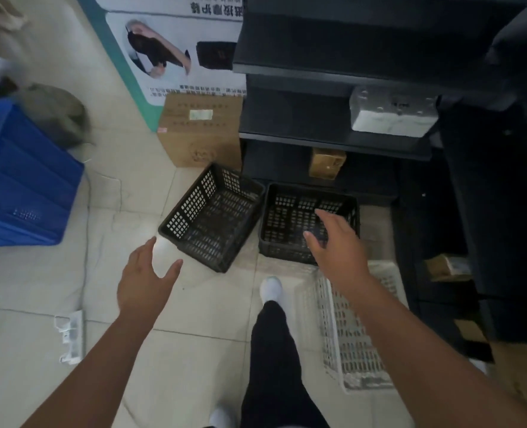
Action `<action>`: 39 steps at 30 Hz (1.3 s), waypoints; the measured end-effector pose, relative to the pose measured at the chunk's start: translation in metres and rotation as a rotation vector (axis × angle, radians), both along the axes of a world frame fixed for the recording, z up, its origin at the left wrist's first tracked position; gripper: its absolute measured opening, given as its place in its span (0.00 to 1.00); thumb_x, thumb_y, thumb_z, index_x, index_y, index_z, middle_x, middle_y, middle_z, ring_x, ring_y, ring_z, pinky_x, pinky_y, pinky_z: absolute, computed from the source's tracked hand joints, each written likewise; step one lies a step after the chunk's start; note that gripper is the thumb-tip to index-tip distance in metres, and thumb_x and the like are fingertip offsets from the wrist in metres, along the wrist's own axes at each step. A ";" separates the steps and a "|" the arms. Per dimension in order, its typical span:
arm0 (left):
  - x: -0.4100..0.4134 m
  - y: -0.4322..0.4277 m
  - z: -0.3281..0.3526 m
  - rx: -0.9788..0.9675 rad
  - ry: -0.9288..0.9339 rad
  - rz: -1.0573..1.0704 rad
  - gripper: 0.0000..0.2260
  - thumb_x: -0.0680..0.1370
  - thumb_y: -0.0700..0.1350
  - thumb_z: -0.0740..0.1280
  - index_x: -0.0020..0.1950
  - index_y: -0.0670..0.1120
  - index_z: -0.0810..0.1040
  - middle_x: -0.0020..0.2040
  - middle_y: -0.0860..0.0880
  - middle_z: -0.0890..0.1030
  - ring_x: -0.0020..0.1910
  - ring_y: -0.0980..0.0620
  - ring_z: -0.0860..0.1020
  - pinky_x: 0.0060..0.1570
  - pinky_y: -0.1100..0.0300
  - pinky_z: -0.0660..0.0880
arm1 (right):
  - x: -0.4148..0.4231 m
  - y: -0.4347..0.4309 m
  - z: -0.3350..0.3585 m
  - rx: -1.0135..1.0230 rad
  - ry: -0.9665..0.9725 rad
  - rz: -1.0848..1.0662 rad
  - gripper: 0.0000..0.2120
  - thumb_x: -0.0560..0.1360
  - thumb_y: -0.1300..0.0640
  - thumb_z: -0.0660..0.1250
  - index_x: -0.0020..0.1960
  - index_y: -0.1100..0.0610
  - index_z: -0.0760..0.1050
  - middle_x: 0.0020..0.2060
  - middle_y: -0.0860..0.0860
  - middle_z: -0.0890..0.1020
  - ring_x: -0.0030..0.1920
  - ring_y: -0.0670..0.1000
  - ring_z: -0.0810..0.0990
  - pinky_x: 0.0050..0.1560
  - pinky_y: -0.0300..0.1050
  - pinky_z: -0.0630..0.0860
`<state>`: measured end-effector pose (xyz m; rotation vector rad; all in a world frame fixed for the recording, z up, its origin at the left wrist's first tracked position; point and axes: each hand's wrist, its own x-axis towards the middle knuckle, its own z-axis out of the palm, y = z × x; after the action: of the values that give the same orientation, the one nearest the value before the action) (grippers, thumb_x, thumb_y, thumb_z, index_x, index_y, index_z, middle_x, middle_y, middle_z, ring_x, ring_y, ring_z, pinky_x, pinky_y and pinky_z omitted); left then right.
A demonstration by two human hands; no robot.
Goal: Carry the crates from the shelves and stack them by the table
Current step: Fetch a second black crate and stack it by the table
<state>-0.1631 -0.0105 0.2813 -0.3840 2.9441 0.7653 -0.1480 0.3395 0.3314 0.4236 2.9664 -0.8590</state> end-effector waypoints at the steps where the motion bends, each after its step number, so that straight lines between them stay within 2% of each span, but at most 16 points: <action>1: -0.022 0.004 -0.018 -0.003 -0.018 0.035 0.33 0.75 0.62 0.66 0.76 0.51 0.63 0.73 0.47 0.70 0.68 0.44 0.72 0.61 0.42 0.73 | -0.033 0.004 -0.020 -0.006 -0.016 0.020 0.26 0.79 0.46 0.64 0.74 0.52 0.67 0.69 0.52 0.73 0.67 0.53 0.73 0.63 0.50 0.73; 4: -0.086 0.015 -0.081 0.003 -0.095 0.156 0.33 0.75 0.61 0.67 0.76 0.51 0.63 0.72 0.47 0.70 0.67 0.43 0.73 0.60 0.42 0.73 | -0.134 0.013 -0.086 -0.026 -0.082 0.085 0.26 0.79 0.46 0.64 0.74 0.53 0.66 0.70 0.54 0.72 0.67 0.55 0.73 0.64 0.54 0.74; 11: -0.196 0.029 -0.258 0.038 -0.226 0.411 0.36 0.73 0.60 0.69 0.77 0.52 0.59 0.73 0.46 0.69 0.67 0.42 0.73 0.57 0.40 0.75 | -0.319 0.012 -0.257 0.056 -0.180 0.218 0.27 0.80 0.47 0.62 0.76 0.53 0.64 0.71 0.55 0.71 0.68 0.56 0.72 0.63 0.52 0.73; 18: -0.230 -0.003 -0.436 0.076 -0.354 0.756 0.41 0.73 0.58 0.70 0.78 0.46 0.53 0.75 0.41 0.63 0.69 0.35 0.69 0.59 0.35 0.71 | -0.446 -0.019 -0.442 0.170 -0.214 0.367 0.27 0.81 0.47 0.60 0.78 0.52 0.60 0.73 0.55 0.68 0.69 0.56 0.70 0.64 0.54 0.72; 22: -0.233 -0.028 -0.517 0.189 -0.378 0.844 0.37 0.73 0.55 0.72 0.76 0.44 0.59 0.69 0.41 0.73 0.65 0.36 0.74 0.57 0.40 0.72 | -0.498 -0.040 -0.528 0.232 -0.195 0.420 0.28 0.81 0.48 0.61 0.78 0.53 0.59 0.73 0.56 0.68 0.68 0.59 0.71 0.62 0.55 0.72; 24: -0.239 -0.035 -0.547 0.249 -0.368 0.865 0.27 0.74 0.50 0.72 0.69 0.44 0.68 0.58 0.43 0.80 0.56 0.37 0.78 0.53 0.44 0.75 | -0.522 -0.052 -0.561 0.244 -0.206 0.434 0.29 0.81 0.48 0.61 0.78 0.52 0.57 0.72 0.57 0.68 0.68 0.60 0.71 0.61 0.56 0.72; 26: -0.246 -0.035 -0.567 0.270 -0.354 0.894 0.17 0.73 0.42 0.70 0.59 0.43 0.71 0.46 0.45 0.80 0.46 0.40 0.78 0.45 0.48 0.73 | -0.544 -0.063 -0.587 0.262 -0.241 0.433 0.29 0.81 0.48 0.61 0.78 0.51 0.56 0.71 0.58 0.69 0.67 0.61 0.72 0.60 0.57 0.73; 28: -0.251 -0.034 -0.575 0.285 -0.301 0.946 0.13 0.72 0.38 0.67 0.56 0.42 0.71 0.43 0.45 0.80 0.39 0.42 0.77 0.38 0.52 0.72 | -0.560 -0.071 -0.606 0.262 -0.254 0.441 0.28 0.81 0.51 0.61 0.78 0.50 0.56 0.67 0.60 0.73 0.63 0.63 0.74 0.57 0.57 0.73; 30: -0.257 -0.043 -0.576 0.285 -0.245 0.952 0.10 0.72 0.39 0.64 0.53 0.42 0.74 0.40 0.45 0.81 0.37 0.43 0.79 0.33 0.54 0.71 | -0.570 -0.079 -0.612 0.254 -0.232 0.446 0.27 0.81 0.56 0.60 0.78 0.50 0.56 0.60 0.62 0.77 0.58 0.64 0.77 0.54 0.56 0.74; 34: -0.267 -0.095 -0.552 0.211 -0.217 0.917 0.12 0.69 0.45 0.64 0.51 0.46 0.76 0.43 0.44 0.83 0.42 0.40 0.81 0.41 0.50 0.76 | -0.554 -0.089 -0.597 0.252 -0.277 0.441 0.27 0.81 0.56 0.58 0.77 0.49 0.54 0.50 0.61 0.80 0.47 0.62 0.79 0.47 0.56 0.79; 37: -0.282 -0.138 -0.496 0.155 -0.232 0.852 0.12 0.68 0.48 0.65 0.50 0.50 0.75 0.44 0.44 0.83 0.40 0.38 0.82 0.43 0.41 0.80 | -0.521 -0.092 -0.552 0.216 -0.204 0.427 0.27 0.81 0.56 0.59 0.77 0.53 0.55 0.50 0.62 0.81 0.46 0.63 0.80 0.45 0.57 0.80; 39: -0.297 -0.155 -0.442 0.121 -0.214 0.780 0.12 0.68 0.49 0.66 0.51 0.52 0.75 0.44 0.44 0.83 0.40 0.38 0.82 0.44 0.40 0.80 | -0.497 -0.091 -0.510 0.176 -0.188 0.378 0.28 0.81 0.56 0.59 0.78 0.54 0.54 0.51 0.63 0.81 0.47 0.63 0.81 0.47 0.58 0.80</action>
<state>-0.4598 -0.1652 -0.1611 -1.5324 2.4845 0.8738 -0.6447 0.2484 -0.1781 -0.0555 2.8162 -0.4924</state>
